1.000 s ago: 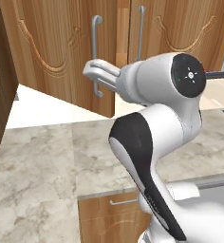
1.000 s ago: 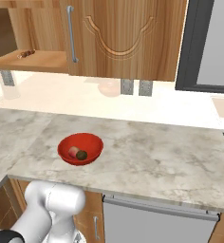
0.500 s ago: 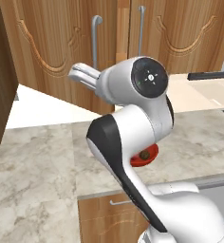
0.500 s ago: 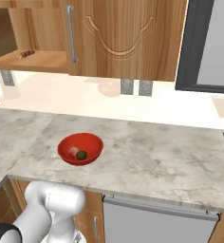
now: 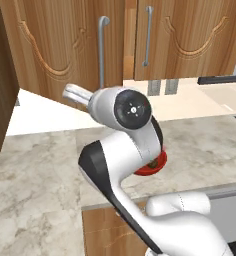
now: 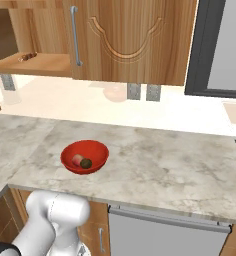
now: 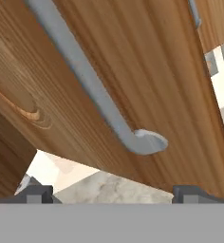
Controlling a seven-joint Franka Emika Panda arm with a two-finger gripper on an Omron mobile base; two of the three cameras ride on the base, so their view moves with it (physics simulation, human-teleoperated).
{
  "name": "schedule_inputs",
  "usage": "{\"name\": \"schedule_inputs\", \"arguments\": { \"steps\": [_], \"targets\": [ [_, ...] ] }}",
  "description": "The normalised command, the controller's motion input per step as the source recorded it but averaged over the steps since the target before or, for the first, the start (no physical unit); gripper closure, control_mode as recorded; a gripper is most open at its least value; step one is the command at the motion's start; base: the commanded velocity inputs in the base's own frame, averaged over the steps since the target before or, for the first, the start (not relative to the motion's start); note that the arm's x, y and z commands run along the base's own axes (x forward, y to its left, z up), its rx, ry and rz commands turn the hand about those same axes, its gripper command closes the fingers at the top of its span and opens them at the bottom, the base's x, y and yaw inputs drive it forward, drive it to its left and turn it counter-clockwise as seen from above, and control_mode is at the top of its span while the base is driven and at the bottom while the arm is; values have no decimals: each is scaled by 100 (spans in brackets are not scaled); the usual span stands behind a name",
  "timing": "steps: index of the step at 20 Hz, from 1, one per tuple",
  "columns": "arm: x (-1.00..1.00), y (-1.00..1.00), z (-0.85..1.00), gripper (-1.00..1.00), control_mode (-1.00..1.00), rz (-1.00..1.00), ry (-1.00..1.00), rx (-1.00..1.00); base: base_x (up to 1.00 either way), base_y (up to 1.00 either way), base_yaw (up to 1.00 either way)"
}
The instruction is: Open the cabinet. Pick the kiwi and peach from the cabinet and place them into the bowl. Then close the cabinet.
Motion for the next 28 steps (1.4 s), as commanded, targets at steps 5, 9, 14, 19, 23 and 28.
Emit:
{"name": "schedule_inputs", "arguments": {
  "steps": [5, 9, 14, 19, 23, 28],
  "targets": [
    [18, 17, -15, -100, -100, -2, -3, 0, 0, 0, 0],
    [47, 0, 0, -100, -100, -7, -1, 0, 0, 0, 0],
    [61, 0, 0, -100, -100, -7, -3, 0, 0, 0, 0],
    [65, 0, 0, -100, -100, -8, -2, 0, 0, 0, 0],
    [74, 0, 0, -100, -100, -7, 0, 0, 0, 0, 0],
    [73, 0, 0, -100, -100, -6, 0, 0, 0, 0, 0]
  ]
}}
